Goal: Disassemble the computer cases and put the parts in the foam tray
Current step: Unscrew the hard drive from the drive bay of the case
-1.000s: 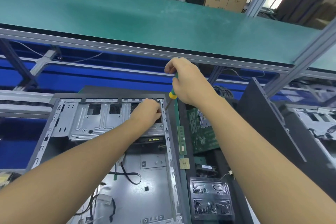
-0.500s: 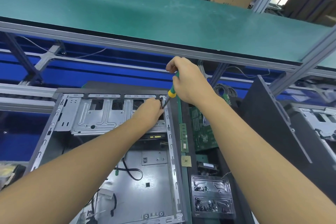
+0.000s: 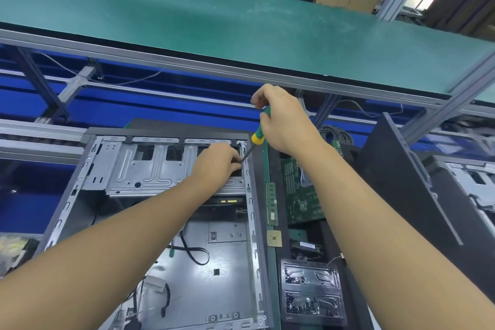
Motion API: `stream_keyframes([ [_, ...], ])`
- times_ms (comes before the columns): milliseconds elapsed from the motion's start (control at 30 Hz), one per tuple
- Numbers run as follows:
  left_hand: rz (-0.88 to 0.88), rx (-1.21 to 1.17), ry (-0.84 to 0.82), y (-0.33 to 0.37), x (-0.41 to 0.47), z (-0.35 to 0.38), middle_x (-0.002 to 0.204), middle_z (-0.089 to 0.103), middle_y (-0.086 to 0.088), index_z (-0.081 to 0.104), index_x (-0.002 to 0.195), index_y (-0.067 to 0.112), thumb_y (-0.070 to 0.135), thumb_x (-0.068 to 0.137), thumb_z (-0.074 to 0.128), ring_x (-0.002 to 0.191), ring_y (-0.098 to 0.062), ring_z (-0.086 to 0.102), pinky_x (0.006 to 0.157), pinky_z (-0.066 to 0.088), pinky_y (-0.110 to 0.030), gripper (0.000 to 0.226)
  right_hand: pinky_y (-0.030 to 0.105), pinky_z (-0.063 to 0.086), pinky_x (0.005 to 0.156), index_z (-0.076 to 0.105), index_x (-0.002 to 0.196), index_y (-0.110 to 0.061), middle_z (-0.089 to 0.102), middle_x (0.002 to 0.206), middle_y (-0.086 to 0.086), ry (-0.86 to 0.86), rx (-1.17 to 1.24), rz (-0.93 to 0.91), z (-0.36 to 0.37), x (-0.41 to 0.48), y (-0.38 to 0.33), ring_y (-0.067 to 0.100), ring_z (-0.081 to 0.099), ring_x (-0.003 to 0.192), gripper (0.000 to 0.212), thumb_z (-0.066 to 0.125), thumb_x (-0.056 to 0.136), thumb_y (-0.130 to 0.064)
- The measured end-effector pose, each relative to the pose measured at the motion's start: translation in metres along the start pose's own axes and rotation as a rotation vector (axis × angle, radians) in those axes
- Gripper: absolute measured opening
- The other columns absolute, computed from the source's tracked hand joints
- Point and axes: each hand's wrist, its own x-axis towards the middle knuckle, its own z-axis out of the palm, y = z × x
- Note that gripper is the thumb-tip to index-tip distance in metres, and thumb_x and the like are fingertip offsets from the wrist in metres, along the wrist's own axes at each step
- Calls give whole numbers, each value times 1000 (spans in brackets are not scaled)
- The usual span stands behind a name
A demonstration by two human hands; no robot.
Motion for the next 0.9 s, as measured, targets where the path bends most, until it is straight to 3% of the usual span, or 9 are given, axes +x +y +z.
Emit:
stream_keyframes([
  [167,-72,-87,-11,1,3,-5,86,74,3,78,93,23,26,88,71,56,-7,55,63,48,-27,8,13,41,61,50,107,-21,53,114,-1,11,9,15,-4,-4,6,15,51,99,39,54,86,11],
  [300,-126,-170,-97,8,10,-13,80,71,2,71,77,24,20,87,72,66,-18,65,66,58,-36,10,20,41,74,53,113,-16,54,115,0,39,-2,21,-6,-9,6,15,50,100,37,50,88,11],
  [433,-126,-140,-88,10,10,-9,69,67,-2,71,79,14,17,92,63,50,-16,56,53,51,-28,16,28,47,82,55,115,-12,56,115,3,77,10,31,-17,-14,4,17,52,100,37,49,87,11],
  [500,-112,-114,-73,11,10,-9,65,66,-7,72,82,8,15,95,58,50,-20,57,52,51,-29,20,27,48,79,55,115,-11,57,116,3,86,12,41,-20,-18,3,18,53,101,37,49,87,11],
  [567,-100,-126,-45,11,11,-9,65,66,-5,71,84,8,16,96,57,55,-23,63,55,54,-30,20,18,48,67,54,111,-14,57,116,4,91,28,51,-24,-23,5,21,54,100,36,49,86,12],
  [667,-87,-246,70,10,8,-12,64,64,4,68,79,12,24,95,59,54,-12,59,55,50,-24,22,8,46,58,51,105,-19,58,114,5,129,67,83,-33,-32,14,23,54,99,37,48,85,12],
  [767,103,-357,113,25,-6,-16,70,65,9,65,76,21,25,90,65,62,-3,56,59,42,-12,15,17,48,67,54,109,-16,59,113,3,184,-4,132,-41,-40,26,21,54,99,32,46,89,8],
  [900,455,-301,-235,73,-34,-2,75,69,10,69,77,23,22,84,70,72,-1,62,65,44,-11,7,29,45,78,54,115,-13,57,116,5,200,-122,221,-48,-56,39,22,52,100,27,47,95,3],
])
